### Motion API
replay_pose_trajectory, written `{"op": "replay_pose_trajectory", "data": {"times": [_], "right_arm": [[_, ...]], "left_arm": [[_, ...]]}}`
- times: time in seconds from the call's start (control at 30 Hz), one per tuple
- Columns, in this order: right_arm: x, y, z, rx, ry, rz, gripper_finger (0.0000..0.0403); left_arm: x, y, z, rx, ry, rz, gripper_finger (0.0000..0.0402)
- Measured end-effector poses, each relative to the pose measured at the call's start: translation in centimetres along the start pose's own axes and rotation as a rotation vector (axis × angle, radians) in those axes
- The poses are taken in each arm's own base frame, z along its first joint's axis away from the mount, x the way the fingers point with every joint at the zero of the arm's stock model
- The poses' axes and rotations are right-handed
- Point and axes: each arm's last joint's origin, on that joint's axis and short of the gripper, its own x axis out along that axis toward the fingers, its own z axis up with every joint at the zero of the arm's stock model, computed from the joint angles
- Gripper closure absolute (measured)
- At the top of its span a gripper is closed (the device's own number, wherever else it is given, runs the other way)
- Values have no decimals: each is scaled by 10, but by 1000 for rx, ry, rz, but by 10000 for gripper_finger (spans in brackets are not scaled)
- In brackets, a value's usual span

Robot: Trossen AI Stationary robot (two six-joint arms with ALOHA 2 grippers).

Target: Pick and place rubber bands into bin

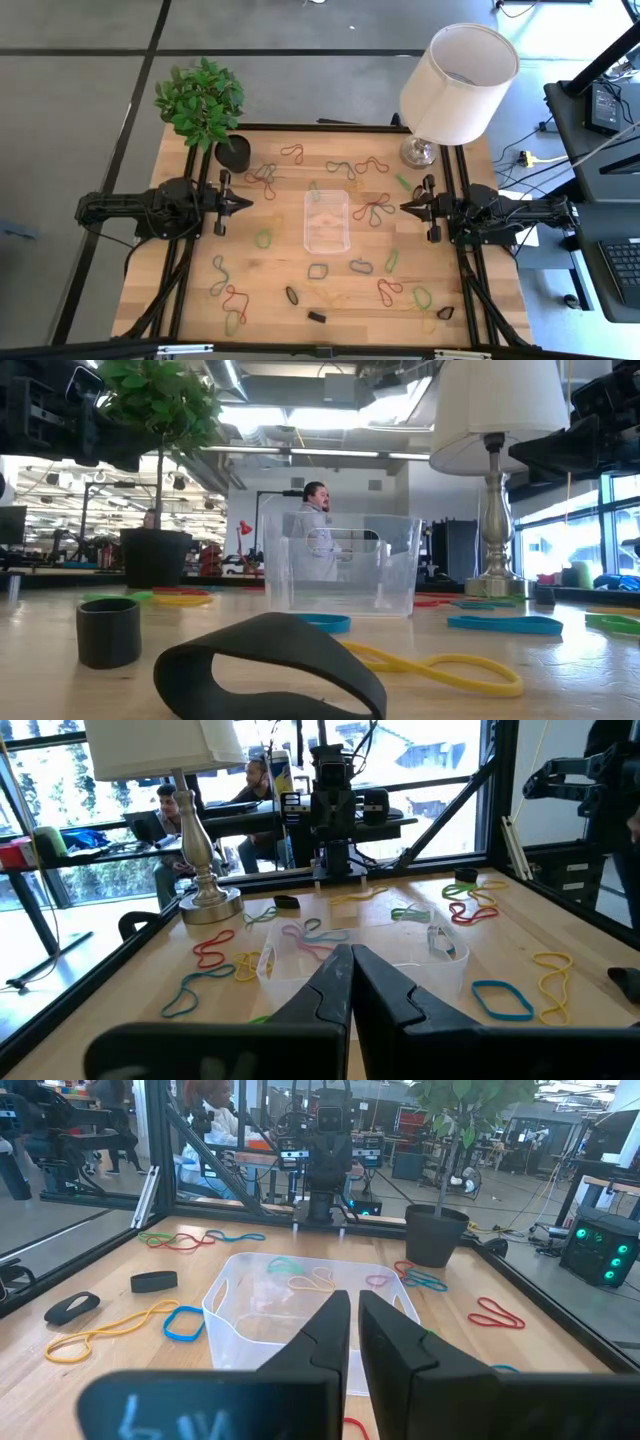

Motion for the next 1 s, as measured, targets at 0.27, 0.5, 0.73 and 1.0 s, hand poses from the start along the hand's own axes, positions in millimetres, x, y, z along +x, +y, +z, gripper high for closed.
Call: {"op": "replay_pose_trajectory", "data": {"times": [0.27, 0.5, 0.73, 1.0], "right_arm": [[0, 0, 0, 0, 0, 0, 371], [0, 0, 0, 16, 0, 0, 371], [0, 0, 0, 52, 0, 0, 397], [0, 0, 0, 124, 3, 0, 401]], "left_arm": [[0, 0, 0, 0, 0, 0, 398], [0, 0, 0, 0, 1, 0, 398], [0, 0, 0, 0, 0, 0, 398], [0, 0, 0, 0, 0, 0, 398]]}}
